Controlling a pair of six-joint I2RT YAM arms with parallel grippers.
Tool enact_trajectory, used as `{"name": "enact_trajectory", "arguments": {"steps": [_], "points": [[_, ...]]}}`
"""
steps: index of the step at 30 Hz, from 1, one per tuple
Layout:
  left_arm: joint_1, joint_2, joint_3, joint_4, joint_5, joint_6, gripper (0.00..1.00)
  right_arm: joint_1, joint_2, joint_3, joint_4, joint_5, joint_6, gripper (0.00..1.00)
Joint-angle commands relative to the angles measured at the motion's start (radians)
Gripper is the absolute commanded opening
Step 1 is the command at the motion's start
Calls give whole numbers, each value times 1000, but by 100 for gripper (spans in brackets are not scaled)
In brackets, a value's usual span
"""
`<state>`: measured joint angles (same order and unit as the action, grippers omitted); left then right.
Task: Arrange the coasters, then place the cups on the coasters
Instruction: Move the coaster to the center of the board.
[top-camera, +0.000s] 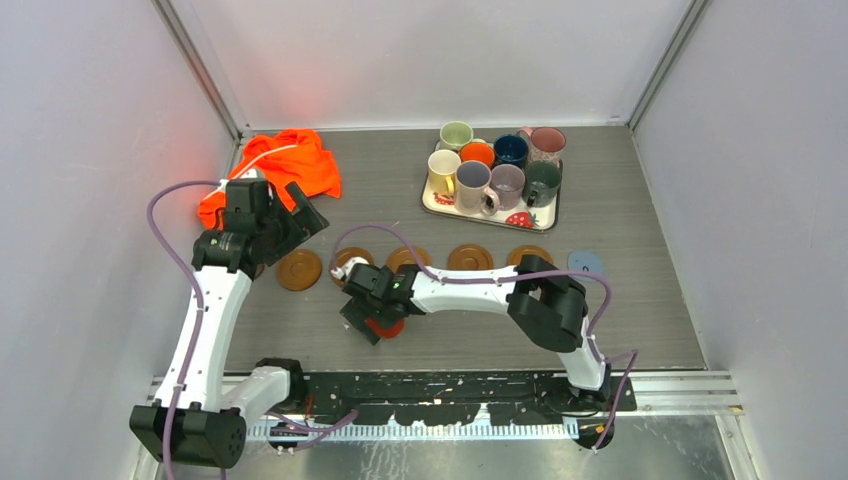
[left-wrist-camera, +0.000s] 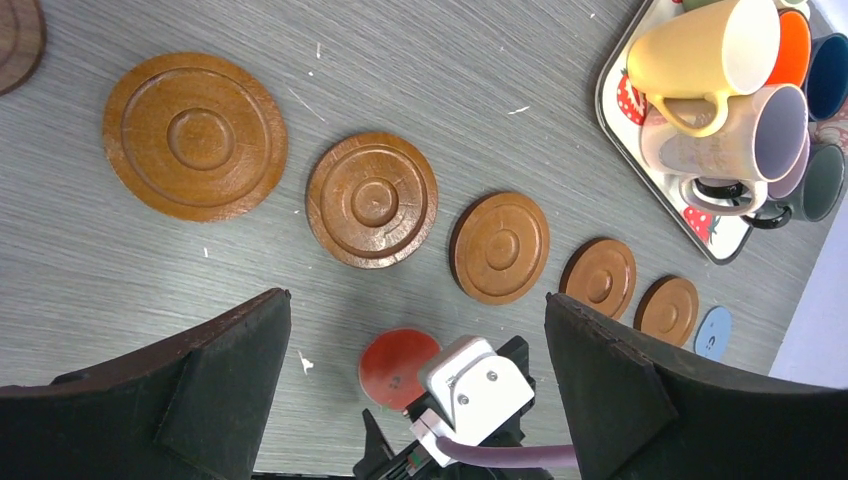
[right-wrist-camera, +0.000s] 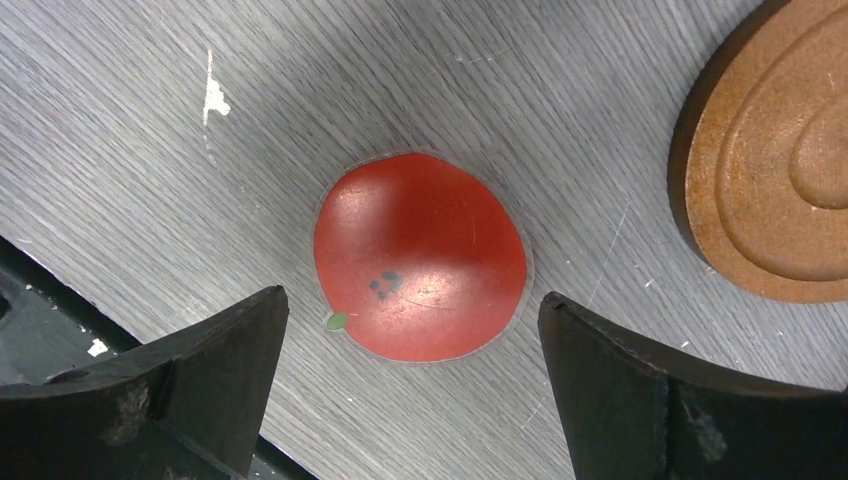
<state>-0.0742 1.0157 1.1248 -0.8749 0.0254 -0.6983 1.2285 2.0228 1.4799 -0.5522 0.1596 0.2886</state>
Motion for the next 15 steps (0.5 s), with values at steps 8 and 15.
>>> {"name": "enact_trajectory", "arguments": {"steps": [8, 15], "points": [[27, 9, 16, 51, 61, 28, 100, 2, 45, 69, -9, -7, -39, 100], [33, 15, 14, 55, 73, 30, 100, 2, 61, 72, -4, -18, -39, 100]]}}
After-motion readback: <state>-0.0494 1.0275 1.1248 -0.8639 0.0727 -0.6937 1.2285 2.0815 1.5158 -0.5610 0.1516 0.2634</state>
